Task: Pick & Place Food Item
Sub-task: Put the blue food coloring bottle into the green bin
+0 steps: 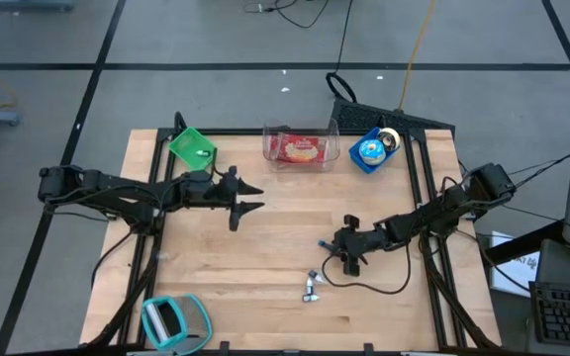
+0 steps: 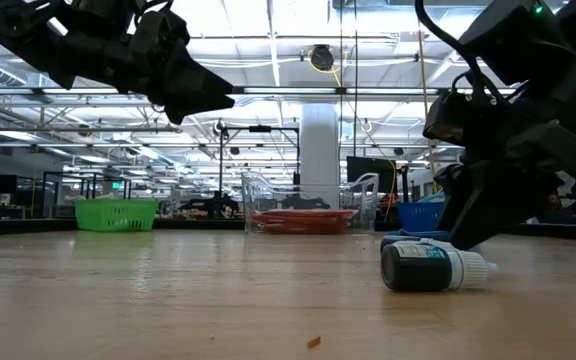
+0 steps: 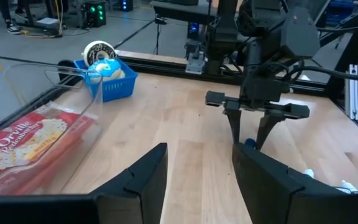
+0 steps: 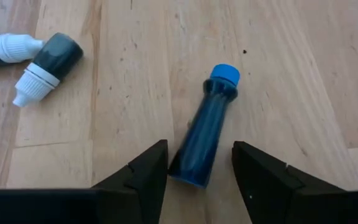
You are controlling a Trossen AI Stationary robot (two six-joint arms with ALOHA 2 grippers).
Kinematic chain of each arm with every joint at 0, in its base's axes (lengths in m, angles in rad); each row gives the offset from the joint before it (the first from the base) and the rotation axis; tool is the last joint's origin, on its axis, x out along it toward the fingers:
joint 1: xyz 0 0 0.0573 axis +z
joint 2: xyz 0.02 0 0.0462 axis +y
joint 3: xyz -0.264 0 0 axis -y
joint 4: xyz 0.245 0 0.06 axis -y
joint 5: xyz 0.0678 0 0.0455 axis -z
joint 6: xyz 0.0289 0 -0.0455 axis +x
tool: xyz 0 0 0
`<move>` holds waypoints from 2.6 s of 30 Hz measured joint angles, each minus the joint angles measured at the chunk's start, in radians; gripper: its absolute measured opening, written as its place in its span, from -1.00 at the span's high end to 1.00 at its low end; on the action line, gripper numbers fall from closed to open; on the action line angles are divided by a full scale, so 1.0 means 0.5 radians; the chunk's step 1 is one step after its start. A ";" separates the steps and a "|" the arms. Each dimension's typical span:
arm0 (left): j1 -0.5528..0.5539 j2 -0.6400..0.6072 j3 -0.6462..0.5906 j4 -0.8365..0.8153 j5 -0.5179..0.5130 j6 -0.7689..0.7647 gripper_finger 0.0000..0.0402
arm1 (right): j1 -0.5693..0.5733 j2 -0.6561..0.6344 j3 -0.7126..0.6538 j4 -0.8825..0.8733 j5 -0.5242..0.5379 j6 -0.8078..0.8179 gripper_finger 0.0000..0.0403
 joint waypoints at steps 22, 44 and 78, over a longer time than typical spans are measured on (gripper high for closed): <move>0.001 0.000 0.000 -0.008 -0.001 -0.051 0.09 | -0.102 -0.081 -0.008 0.109 0.010 -0.180 0.66; 0.001 -0.001 0.000 0.033 -0.002 -0.052 0.09 | -0.407 -0.516 -0.004 0.665 0.001 -0.683 0.69; -0.143 0.748 0.438 0.794 0.002 -0.048 0.09 | -0.503 0.039 -0.002 2.014 -0.165 -0.827 0.70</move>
